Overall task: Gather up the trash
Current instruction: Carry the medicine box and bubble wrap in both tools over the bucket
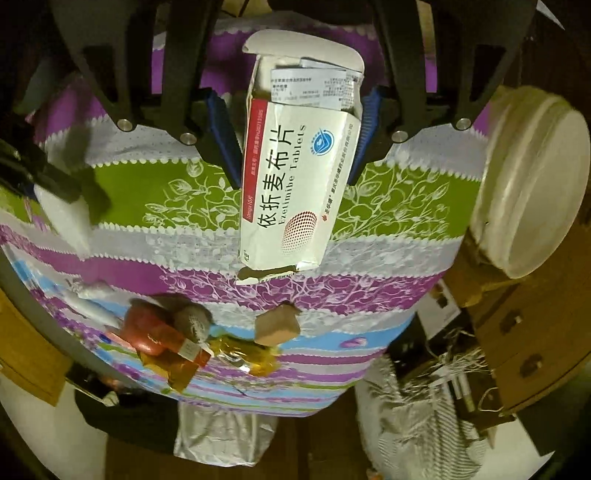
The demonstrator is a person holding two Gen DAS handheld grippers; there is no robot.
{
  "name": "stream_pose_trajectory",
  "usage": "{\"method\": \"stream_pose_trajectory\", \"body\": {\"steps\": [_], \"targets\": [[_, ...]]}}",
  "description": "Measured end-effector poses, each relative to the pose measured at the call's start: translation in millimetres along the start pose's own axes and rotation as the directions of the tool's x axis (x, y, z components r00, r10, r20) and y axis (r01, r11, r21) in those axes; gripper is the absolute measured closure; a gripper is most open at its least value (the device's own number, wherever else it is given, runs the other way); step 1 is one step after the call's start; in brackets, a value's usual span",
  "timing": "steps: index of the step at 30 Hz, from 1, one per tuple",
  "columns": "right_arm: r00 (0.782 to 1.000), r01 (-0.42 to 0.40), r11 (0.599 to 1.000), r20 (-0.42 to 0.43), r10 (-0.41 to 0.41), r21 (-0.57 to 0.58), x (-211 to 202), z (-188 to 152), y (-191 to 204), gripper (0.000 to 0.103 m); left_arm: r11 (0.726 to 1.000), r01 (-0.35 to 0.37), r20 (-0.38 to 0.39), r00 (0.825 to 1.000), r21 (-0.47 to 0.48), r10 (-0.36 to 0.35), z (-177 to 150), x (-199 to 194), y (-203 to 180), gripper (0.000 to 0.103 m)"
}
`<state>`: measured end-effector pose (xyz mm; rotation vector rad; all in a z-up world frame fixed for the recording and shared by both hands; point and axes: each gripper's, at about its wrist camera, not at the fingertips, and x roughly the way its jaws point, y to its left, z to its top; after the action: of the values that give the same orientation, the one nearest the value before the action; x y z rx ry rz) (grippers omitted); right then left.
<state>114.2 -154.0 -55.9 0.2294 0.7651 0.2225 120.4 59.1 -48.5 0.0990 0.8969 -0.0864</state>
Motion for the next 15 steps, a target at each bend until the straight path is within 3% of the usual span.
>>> {"method": "stream_pose_trajectory", "body": {"steps": [3,15], "targets": [[1.000,0.006,1.000,-0.009,-0.006,0.016,-3,-4,-1,0.050,0.998,-0.058,0.029,0.998,-0.002,0.058,-2,-11,-5,0.050],[0.997,-0.030,0.999,0.067,0.032,-0.036,-37,15,35,0.050,0.989,-0.132,0.151,0.979,-0.061,0.140,6,-58,12,0.050]]}}
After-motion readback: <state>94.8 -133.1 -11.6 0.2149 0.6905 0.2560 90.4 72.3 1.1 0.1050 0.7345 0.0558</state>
